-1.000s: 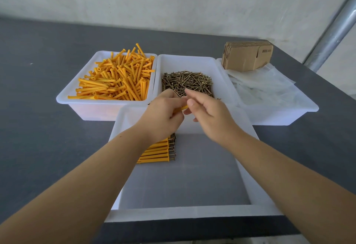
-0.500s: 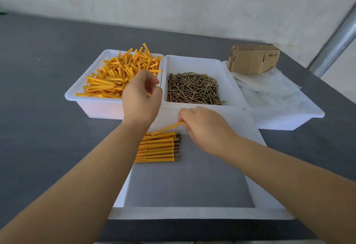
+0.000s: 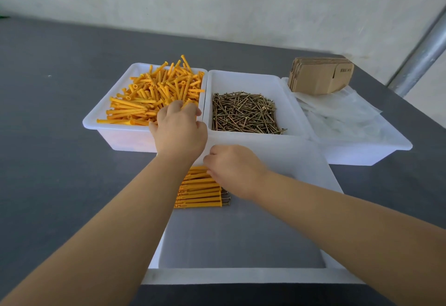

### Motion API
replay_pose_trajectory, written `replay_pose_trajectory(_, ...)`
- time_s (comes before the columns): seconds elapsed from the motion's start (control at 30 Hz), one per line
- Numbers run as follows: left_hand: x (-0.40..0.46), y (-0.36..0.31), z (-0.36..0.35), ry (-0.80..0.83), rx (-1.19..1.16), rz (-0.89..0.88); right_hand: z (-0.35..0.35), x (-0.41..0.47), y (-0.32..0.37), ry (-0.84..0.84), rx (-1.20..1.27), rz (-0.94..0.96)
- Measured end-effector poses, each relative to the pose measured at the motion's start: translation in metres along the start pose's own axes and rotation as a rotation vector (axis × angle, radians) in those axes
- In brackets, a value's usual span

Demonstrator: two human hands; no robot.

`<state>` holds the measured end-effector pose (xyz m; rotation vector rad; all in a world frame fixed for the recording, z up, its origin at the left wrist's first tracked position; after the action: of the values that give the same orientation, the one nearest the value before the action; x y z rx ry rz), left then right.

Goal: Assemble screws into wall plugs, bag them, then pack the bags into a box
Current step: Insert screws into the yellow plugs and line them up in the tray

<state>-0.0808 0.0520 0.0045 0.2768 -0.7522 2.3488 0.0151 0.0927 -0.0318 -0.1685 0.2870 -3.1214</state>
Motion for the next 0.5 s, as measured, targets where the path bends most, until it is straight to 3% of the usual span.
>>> replay_pose_trajectory(0.1, 0.001, 0.005, -0.015, 0.162, 0.139, 0.068, 0.038, -0.005, -0.017, -0.307, 0.211, -0.004)
replay_pose_trajectory(0.13, 0.001, 0.007, -0.017, 0.192, 0.158, 0.092, 0.05, -0.005, -0.038, -0.422, 0.247, -0.115)
replay_pose_trajectory(0.2, 0.001, 0.01, -0.021, 0.264, 0.209, 0.126, 0.053, -0.002, -0.093, -0.438, 0.313, -0.404)
replay_pose_trajectory(0.23, 0.001, 0.011, -0.024, 0.298, 0.239, 0.132, 0.044, 0.001, -0.121, -0.357, 0.352, -0.547)
replay_pose_trajectory(0.3, 0.0, 0.011, -0.027, 0.337, 0.282, 0.132, 0.015, 0.005, -0.16, -0.032, 0.404, -0.763)
replay_pose_trajectory(0.4, 0.0, 0.01, -0.027, 0.341, 0.293, 0.111, -0.016, 0.004, -0.171, 0.433, 0.335, -0.793)
replay_pose_trajectory(0.5, 0.002, 0.009, -0.026, 0.332, 0.296, 0.102, -0.018, 0.008, -0.172, 0.467, 0.321, -0.781)
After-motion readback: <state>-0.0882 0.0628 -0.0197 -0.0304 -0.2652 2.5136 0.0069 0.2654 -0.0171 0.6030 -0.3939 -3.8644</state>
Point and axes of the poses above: each hand's wrist, its own x-axis towards the middle knuckle, its own z-axis out of the back of the hand, y = z × x, the point moved 8 cm from there along x, towards the middle knuckle, and after that the axes turned 4 degrees about -z, right-handed, at the moved point
